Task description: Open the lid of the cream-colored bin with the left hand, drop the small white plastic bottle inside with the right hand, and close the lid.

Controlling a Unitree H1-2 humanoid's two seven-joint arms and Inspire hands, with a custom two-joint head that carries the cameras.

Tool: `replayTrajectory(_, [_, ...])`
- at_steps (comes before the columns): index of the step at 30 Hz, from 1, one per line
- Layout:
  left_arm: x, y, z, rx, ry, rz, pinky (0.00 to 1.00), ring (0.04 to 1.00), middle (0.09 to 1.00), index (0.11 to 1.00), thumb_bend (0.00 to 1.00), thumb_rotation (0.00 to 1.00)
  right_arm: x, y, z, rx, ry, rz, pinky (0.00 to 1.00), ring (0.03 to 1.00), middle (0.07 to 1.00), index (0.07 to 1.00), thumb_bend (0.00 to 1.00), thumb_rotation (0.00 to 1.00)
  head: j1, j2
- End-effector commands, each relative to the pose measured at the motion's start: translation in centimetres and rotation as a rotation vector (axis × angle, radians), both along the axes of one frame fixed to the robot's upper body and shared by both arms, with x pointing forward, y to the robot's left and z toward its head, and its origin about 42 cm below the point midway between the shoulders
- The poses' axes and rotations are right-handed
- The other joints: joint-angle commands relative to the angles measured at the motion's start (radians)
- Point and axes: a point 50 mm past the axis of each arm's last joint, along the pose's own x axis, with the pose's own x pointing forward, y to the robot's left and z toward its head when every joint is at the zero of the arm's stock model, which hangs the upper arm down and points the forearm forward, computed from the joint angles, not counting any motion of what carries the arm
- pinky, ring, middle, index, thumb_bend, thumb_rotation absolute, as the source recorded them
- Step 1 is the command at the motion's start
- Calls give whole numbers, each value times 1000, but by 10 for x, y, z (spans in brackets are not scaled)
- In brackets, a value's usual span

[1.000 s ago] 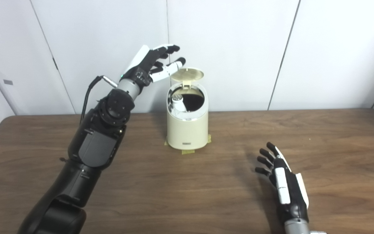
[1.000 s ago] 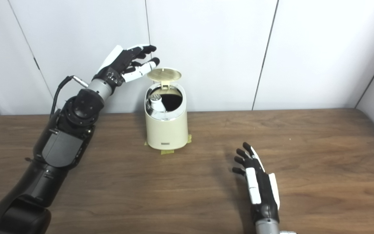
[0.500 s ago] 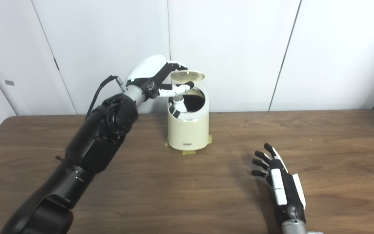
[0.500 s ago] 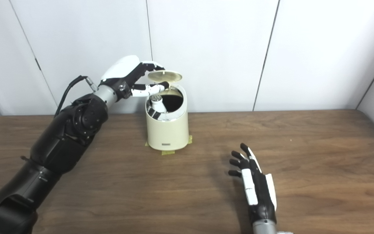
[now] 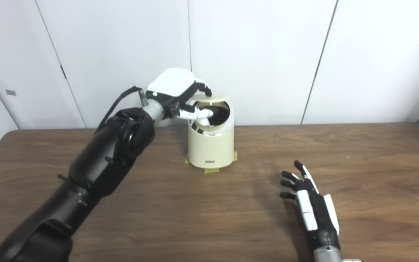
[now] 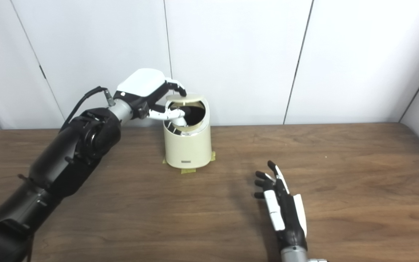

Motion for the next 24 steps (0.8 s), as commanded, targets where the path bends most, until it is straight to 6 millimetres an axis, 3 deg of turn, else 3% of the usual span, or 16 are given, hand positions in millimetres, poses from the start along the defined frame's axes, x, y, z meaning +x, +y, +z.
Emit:
replayTrajectory(1, [-4,-4,35,55,-132,-39,801,824,781,758,557,758,4,3,15,30,-59,-9,681,781,810,994,506,1000,-3,0])
replayTrajectory(9, [-16,-10,22,121,-144,-80,772,793,757,746,584,710,3,7,19,16,-43,19,718,794,813,1000,537,1000,-1,8])
replayTrajectory(16, [-16,-7,4,190,-85,-57,793,822,789,782,610,776,3,10,22,4,-35,19,744,786,798,985,512,1000,-13,7])
replayTrajectory(19, [-15,-6,-5,232,-66,-52,808,831,808,807,629,811,3,11,23,-3,-23,11,814,810,796,975,518,1000,-15,10])
replayTrajectory(21, [-15,-6,-11,243,-56,-49,823,837,817,817,643,779,3,11,24,1,-16,8,860,824,801,976,526,1000,-15,10])
replayTrajectory(24, [-16,-8,-19,268,-29,-34,856,852,833,839,640,816,3,11,25,12,-16,11,843,834,802,977,531,1000,-15,13])
